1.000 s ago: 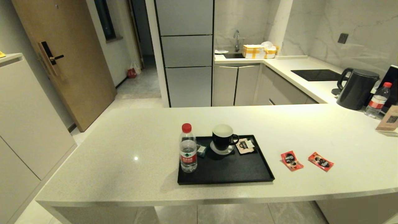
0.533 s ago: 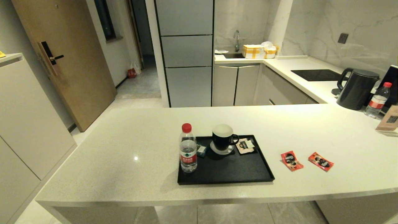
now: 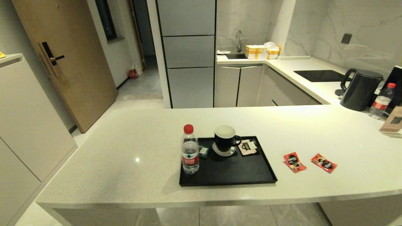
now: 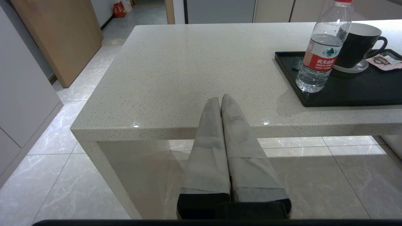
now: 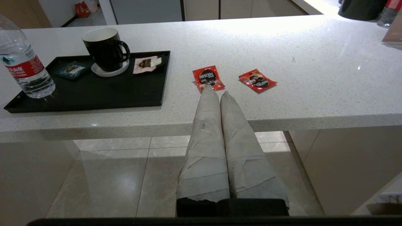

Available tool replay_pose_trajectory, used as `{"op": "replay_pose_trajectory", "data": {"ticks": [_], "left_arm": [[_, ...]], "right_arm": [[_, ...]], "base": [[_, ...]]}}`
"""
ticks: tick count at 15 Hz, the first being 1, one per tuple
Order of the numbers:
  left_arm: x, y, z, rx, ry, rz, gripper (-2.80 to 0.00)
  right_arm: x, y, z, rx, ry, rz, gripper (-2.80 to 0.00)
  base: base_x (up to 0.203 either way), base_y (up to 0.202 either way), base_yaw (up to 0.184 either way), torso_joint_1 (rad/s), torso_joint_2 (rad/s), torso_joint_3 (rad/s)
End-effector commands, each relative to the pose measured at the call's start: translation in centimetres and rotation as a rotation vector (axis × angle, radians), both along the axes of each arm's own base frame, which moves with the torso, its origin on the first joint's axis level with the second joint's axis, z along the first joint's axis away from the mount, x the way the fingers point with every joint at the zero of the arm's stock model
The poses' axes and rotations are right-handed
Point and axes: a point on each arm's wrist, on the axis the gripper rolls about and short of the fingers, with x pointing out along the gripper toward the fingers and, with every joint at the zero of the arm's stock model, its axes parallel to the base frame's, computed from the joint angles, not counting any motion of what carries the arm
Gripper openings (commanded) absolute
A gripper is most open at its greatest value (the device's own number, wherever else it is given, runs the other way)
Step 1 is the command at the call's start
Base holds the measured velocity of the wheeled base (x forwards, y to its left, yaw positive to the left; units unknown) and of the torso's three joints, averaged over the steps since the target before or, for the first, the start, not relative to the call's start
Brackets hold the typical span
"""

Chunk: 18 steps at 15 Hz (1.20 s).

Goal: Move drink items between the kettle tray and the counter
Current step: Return the tea bag to its original position

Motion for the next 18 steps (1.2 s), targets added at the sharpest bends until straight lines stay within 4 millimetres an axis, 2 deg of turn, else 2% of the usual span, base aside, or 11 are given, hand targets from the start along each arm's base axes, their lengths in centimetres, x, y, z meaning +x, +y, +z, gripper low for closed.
{"op": "replay_pose_trajectory", "data": {"ticks": [1,18], "left_arm": [[0.00,0.00,0.00,0.000,-0.001,0.000,-2.80],[0.00,0.00,0.00,0.000,-0.001,0.000,-2.80]], "right_arm": [[0.00,0.00,0.00,0.000,0.000,0.000,-2.80],[0.00,0.00,0.00,0.000,0.000,0.000,-2.80]], "base": [[0.000,0.000,0.000,0.000,0.00,0.000],[0.000,0.000,0.000,0.000,0.00,0.000]]}}
